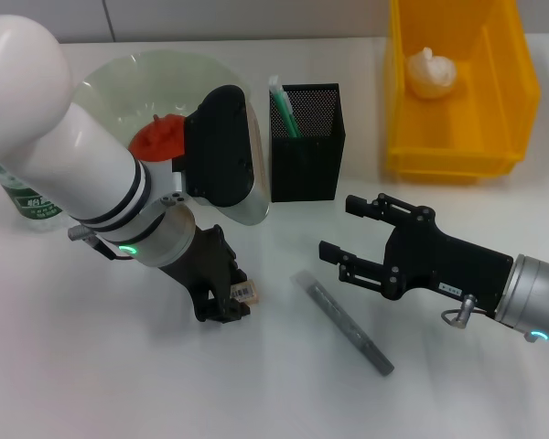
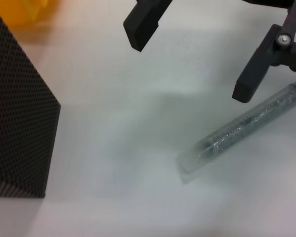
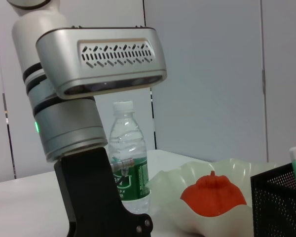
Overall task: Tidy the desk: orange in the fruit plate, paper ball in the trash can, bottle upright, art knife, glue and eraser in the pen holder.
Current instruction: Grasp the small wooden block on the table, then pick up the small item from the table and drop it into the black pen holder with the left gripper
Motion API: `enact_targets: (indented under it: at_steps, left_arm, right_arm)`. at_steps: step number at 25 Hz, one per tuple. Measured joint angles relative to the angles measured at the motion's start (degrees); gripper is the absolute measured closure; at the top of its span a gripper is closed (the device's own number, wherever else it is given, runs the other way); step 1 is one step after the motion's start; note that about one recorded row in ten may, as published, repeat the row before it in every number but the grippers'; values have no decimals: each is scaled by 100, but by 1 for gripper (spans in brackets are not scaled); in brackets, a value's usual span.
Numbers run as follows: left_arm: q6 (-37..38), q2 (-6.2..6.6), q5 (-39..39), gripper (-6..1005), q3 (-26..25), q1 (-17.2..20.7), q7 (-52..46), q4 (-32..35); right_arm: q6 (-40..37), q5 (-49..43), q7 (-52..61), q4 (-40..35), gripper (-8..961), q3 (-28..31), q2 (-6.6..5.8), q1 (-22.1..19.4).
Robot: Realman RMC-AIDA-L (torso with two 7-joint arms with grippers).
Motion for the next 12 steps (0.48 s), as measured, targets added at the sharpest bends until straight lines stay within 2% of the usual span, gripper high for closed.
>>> enact_targets:
  at_steps: [12]
  left_arm:
    - [-64, 0, 146, 668, 18, 7, 18, 59]
  right_arm:
    - [1, 0, 0, 0, 228, 58, 0, 22]
